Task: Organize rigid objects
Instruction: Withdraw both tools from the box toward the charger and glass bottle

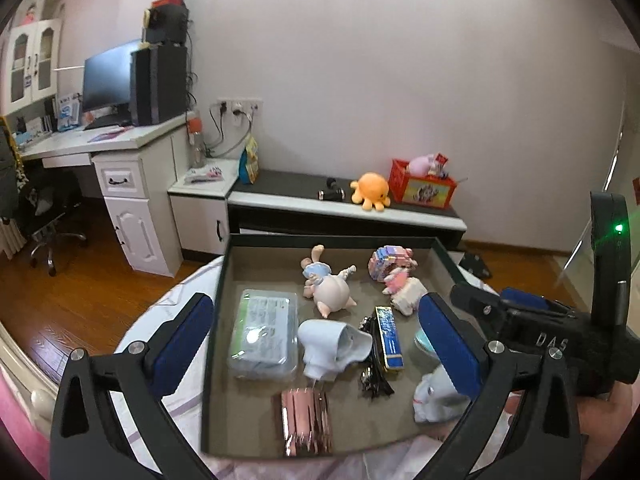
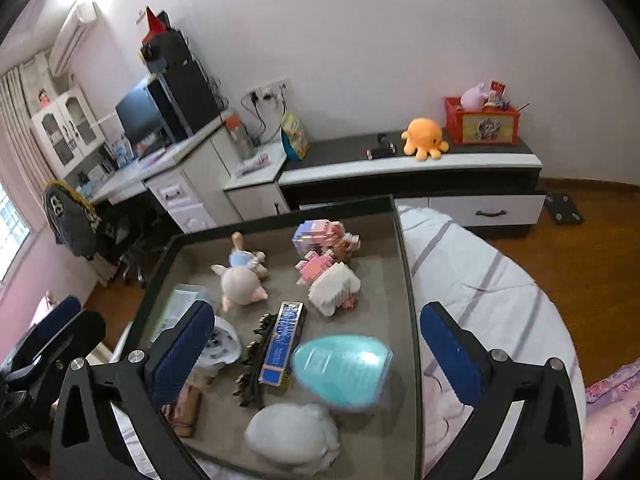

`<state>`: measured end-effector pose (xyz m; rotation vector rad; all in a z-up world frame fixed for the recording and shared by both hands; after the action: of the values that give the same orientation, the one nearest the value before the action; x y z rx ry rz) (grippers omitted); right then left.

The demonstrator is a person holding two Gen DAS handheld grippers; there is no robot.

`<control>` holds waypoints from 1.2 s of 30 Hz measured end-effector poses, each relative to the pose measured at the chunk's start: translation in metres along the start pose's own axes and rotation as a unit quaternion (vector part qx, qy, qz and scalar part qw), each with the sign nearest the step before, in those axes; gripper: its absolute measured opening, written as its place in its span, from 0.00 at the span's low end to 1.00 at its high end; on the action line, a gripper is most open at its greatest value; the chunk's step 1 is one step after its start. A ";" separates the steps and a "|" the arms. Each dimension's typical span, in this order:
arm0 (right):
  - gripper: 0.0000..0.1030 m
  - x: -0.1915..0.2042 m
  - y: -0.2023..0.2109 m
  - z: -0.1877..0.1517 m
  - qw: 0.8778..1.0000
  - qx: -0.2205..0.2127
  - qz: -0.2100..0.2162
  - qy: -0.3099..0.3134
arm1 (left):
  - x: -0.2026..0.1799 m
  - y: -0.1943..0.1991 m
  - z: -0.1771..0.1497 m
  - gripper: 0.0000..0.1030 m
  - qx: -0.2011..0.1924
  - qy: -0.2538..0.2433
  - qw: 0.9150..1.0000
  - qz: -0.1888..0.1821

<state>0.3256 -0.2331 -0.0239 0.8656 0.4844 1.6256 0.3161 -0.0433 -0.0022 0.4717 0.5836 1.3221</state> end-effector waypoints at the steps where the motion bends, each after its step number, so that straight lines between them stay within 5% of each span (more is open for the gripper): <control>1: 1.00 0.003 0.009 -0.002 1.000 -0.009 -0.003 0.000 | 0.003 0.011 -0.003 1.00 -0.006 0.003 1.000 0.002; 20: 1.00 0.084 0.177 -0.082 0.986 -0.137 -0.046 0.087 | 0.029 0.139 -0.070 1.00 -0.041 0.036 0.998 0.028; 28: 1.00 0.086 0.218 -0.126 0.982 -0.157 -0.059 0.084 | 0.029 0.194 -0.097 1.00 -0.080 0.031 0.995 0.054; 36: 1.00 0.078 0.236 -0.142 0.983 -0.155 -0.068 0.072 | 0.017 0.211 -0.115 1.00 -0.074 0.020 0.996 0.044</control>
<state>0.0596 -0.1952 0.0759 0.4755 0.3681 1.5895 0.0853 0.0133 0.0395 0.3531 0.4989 1.4509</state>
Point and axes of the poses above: each gripper's, at about its wrist camera, not at the fingertips, and y roughly against the way its jaws point, x to its left, z to its top, the point moved 4 cm from there along -y, roughly the way its jaws point, and after that the axes turned 5 degrees about x, right-handed, at the moved point
